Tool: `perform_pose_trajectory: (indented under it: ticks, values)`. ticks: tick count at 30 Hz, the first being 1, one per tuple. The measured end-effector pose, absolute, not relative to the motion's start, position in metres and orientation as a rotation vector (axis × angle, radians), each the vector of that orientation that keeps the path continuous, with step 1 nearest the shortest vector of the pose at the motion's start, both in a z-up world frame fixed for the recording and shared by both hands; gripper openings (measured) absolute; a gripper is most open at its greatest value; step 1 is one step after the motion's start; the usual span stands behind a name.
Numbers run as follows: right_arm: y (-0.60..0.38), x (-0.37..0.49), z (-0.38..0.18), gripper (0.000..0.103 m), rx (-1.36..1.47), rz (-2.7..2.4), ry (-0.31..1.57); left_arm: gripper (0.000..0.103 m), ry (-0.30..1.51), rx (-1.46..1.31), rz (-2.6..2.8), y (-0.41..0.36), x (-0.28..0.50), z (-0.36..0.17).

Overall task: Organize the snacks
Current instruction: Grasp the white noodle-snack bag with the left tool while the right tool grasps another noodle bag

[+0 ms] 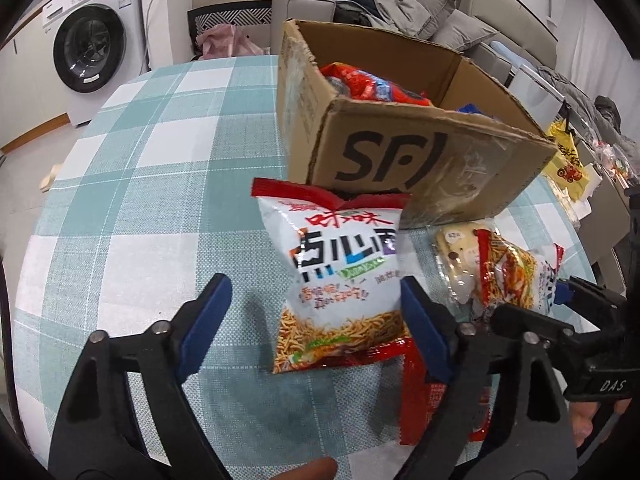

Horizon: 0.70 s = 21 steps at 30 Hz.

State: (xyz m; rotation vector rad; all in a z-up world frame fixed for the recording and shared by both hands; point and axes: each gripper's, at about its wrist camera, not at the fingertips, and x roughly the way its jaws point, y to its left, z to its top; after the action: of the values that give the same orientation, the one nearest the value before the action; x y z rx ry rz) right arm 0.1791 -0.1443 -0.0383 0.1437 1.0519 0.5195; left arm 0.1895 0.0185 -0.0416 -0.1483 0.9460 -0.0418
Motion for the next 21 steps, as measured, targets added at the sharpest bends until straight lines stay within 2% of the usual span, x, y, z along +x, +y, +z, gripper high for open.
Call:
perform_pose_trajectory:
  ticks: [2, 3, 6, 10, 21]
  values:
    - [-0.144, 0.178, -0.037, 0.067, 0.156, 0.533, 1.054, 0.064, 0.946, -0.152, -0.071, 0.016, 0.187, -0.04]
    - [-0.144, 0.177, -0.036, 0.066, 0.162, 0.538, 1.053, 0.052, 0.951, -0.155, -0.095, 0.014, 0.187, -0.039]
    - [-0.147, 0.175, -0.036, 0.063, 0.175, 0.544, 1.049, 0.041, 0.934, -0.137, -0.091, 0.01, 0.18, -0.035]
    - [-0.149, 0.172, -0.034, 0.059, 0.199, 0.559, 1.042, 0.035, 0.918, -0.131, -0.103, 0.009, 0.172, -0.03]
    - [-0.157, 0.155, -0.005, 0.058, 0.182, 0.571, 0.951, 0.033, 0.845, -0.161, -0.131, 0.011, 0.144, -0.006]
